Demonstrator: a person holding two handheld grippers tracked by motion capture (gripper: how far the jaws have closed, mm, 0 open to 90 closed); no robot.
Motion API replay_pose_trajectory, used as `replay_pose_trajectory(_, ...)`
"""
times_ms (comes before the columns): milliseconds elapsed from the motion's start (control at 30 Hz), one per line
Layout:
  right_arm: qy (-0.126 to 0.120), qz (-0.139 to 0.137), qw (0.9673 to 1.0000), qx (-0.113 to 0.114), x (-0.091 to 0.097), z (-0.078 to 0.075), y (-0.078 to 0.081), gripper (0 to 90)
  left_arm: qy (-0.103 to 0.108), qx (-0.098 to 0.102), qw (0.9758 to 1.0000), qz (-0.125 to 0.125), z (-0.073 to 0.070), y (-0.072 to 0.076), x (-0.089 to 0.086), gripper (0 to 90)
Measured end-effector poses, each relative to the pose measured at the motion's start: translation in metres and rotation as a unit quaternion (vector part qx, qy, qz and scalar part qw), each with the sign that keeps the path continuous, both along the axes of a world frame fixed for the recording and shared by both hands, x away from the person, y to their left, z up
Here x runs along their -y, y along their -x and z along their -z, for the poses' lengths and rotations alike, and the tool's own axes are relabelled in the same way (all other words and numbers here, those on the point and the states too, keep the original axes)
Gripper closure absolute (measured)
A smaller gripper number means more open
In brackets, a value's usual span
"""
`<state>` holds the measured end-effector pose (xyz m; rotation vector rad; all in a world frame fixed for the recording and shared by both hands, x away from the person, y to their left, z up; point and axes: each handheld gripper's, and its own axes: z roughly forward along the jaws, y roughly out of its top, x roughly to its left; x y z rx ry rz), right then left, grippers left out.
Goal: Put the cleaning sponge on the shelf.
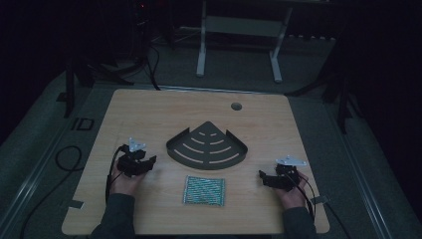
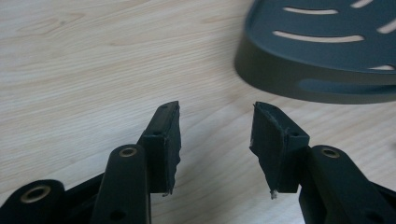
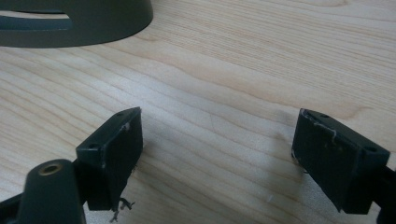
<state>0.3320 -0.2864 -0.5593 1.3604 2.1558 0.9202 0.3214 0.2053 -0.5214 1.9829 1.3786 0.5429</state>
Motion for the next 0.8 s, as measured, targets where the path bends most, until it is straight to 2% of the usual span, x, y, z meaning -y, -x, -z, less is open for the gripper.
replay_pose_trajectory(133, 0.000, 0.000, 1.0000, 0.000, 0.000, 0.000, 0.000, 15.9, 0.002, 0.001, 1.0000, 0.007, -0.002, 0.001, 0.002, 52.5)
replay_pose_trajectory(333, 0.000, 0.000, 1.0000, 0.000, 0.000, 0.000, 0.000, 15.8, 0.018, 0.008, 0.9995, 0.026, -0.011, 0.005, 0.006, 54.0)
replay_pose_trajectory(467, 0.000, -0.001, 1.0000, 0.000, 0.000, 0.000, 0.000, 15.9, 0.026, 0.005, 0.9990, 0.036, -0.013, 0.005, 0.007, 56.1)
replay_pose_trajectory(667, 0.000, -0.001, 1.0000, 0.000, 0.000, 0.000, 0.000, 15.8, 0.029, 0.006, 0.9981, 0.054, -0.016, 0.006, 0.013, 58.8)
replay_pose_trajectory(800, 0.000, -0.001, 1.0000, 0.000, 0.000, 0.000, 0.000, 15.9, 0.039, 0.004, 0.9961, 0.079, -0.018, 0.007, 0.020, 62.2)
